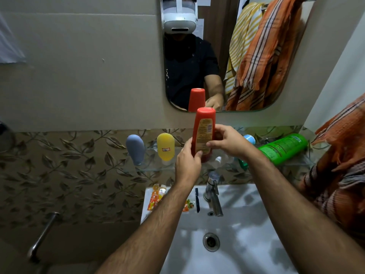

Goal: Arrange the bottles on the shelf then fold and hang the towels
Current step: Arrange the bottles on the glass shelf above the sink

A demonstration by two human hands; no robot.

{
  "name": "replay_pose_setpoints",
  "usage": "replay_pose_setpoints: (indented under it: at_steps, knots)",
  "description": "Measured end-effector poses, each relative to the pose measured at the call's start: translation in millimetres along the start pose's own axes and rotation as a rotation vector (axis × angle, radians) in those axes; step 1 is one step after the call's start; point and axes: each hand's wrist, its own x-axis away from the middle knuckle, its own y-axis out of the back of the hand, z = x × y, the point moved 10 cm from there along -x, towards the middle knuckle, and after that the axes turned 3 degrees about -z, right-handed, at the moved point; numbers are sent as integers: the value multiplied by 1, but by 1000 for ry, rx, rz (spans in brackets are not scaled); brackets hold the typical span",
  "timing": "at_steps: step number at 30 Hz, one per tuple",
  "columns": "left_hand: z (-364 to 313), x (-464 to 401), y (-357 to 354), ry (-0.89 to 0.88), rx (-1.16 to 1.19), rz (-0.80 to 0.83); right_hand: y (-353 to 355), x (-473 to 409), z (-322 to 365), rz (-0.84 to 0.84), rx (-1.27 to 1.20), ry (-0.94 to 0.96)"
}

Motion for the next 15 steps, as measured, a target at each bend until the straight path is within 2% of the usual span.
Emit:
replay_pose_setpoints:
  at_steps: [15]
  knots:
    - [10, 10, 12, 26, 49, -76, -10, 6, 10, -15, 162, 77]
